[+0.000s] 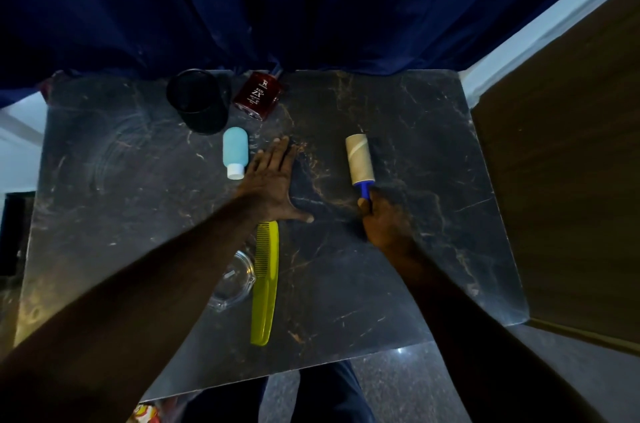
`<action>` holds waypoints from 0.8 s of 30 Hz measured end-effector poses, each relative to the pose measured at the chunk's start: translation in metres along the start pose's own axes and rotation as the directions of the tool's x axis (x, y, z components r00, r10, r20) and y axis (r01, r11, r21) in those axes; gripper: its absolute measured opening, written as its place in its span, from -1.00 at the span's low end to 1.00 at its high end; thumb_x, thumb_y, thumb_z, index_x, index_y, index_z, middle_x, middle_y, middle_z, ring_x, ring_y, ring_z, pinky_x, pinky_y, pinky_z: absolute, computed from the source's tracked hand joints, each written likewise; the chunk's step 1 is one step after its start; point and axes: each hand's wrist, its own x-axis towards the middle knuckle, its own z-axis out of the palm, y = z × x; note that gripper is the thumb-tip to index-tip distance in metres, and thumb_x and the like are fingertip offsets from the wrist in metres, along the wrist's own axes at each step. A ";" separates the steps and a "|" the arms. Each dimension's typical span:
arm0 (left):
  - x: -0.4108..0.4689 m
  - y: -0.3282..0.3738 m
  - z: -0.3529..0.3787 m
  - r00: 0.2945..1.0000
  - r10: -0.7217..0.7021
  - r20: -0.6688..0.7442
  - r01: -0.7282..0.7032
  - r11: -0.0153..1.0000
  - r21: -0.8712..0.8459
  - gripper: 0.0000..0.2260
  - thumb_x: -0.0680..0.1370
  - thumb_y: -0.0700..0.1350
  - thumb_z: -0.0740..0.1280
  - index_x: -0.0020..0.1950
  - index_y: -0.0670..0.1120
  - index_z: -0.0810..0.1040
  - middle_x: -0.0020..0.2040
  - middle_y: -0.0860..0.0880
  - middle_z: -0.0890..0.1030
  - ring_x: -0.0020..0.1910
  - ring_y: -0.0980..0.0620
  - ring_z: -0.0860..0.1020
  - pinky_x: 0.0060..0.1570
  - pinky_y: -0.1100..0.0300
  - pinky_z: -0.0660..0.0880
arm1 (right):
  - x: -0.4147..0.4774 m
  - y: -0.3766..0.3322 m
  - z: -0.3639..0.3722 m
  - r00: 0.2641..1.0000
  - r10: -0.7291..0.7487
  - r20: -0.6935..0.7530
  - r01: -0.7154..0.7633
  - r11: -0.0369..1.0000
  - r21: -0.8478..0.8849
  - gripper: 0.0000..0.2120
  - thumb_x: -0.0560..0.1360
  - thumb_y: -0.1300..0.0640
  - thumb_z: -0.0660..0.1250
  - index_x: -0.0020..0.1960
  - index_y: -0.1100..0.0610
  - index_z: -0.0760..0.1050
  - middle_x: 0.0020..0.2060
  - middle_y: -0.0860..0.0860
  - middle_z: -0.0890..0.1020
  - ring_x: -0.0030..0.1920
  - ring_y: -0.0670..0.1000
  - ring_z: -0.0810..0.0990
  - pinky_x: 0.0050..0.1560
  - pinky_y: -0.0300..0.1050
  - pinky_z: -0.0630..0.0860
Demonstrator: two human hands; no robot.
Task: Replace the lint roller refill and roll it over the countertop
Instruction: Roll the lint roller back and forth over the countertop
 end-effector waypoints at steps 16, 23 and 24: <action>-0.002 0.005 -0.006 1.000 -0.002 0.028 0.001 0.999 0.037 0.39 0.20 0.56 0.46 0.70 -0.10 -0.23 0.71 -0.10 -0.26 0.69 -0.11 -0.20 0.60 -0.02 -0.22 | -0.020 -0.043 0.036 0.977 -0.193 0.091 0.191 0.981 0.025 -0.54 0.66 -0.11 0.11 0.47 0.10 0.31 0.20 0.18 0.61 0.15 0.18 0.60 0.15 0.07 0.48; 0.003 0.001 -0.003 0.997 -0.020 0.071 0.020 1.000 0.003 0.39 0.18 0.57 0.45 0.69 0.01 -0.29 0.70 -0.06 -0.30 0.68 -0.10 -0.27 0.57 -0.03 -0.25 | -0.015 -0.036 0.026 0.988 -0.144 0.048 0.144 0.990 -0.001 -0.53 0.67 -0.12 0.07 0.48 0.09 0.31 0.20 0.18 0.61 0.17 0.18 0.60 0.16 0.09 0.47; 0.003 0.001 -0.002 0.997 -0.025 0.070 0.025 1.000 0.011 0.39 0.17 0.57 0.45 0.69 0.02 -0.28 0.70 -0.05 -0.31 0.68 -0.09 -0.27 0.57 -0.04 -0.25 | -0.012 -0.033 0.023 0.992 -0.118 0.050 0.118 0.993 -0.006 -0.54 0.67 -0.12 0.07 0.48 0.08 0.31 0.20 0.19 0.60 0.19 0.20 0.58 0.18 0.09 0.45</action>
